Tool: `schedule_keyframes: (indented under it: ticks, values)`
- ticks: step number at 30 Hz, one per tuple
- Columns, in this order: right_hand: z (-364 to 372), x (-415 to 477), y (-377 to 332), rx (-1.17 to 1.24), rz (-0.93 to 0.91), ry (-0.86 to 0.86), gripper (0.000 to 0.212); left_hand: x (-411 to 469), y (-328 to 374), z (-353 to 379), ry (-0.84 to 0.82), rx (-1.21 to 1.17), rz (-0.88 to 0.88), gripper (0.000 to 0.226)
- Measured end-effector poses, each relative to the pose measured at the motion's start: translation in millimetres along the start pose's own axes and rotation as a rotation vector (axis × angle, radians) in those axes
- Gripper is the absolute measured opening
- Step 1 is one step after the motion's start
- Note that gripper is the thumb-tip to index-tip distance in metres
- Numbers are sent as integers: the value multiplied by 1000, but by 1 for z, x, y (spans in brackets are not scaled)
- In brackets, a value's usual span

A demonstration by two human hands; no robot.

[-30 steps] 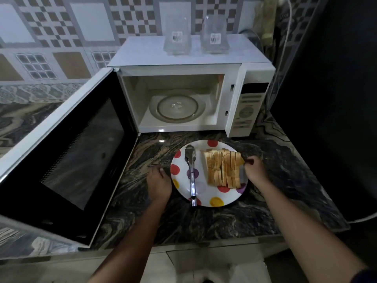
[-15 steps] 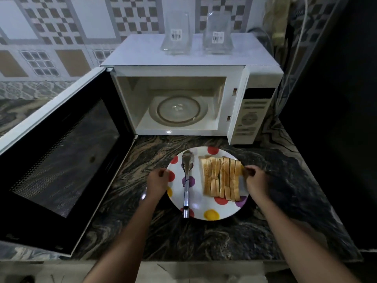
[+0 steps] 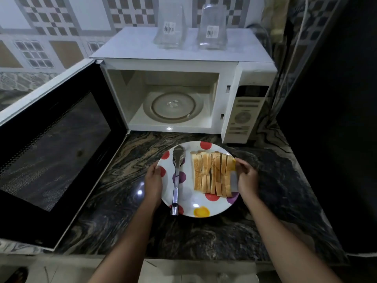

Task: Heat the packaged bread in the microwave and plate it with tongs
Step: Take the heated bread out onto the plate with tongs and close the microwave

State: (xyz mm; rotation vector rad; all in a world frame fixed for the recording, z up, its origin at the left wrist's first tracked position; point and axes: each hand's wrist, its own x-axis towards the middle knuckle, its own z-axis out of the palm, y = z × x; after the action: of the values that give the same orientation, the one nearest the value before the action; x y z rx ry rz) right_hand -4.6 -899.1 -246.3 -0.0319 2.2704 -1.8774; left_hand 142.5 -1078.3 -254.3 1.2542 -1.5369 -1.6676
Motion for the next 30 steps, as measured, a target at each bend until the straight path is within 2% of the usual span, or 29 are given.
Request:
schedule_keyframes:
  ticks: [9,15,21,26,30]
  values:
    - [-14,-33,-4,145,-11,-97,34,-31,7,-22,41,-37,52,32]
    - [-24,-81,0,182,-8,-127,33,-84,2,-59,74,-125,102,30]
    - [-42,-159,19,190,-21,-170,30,-157,-24,-116,86,-216,86,27]
    - [-53,-233,36,193,32,-275,29,-220,-54,-177,136,-213,17,26]
    - [-50,-288,42,113,-28,-366,33,-269,-67,-227,205,-254,22,25]
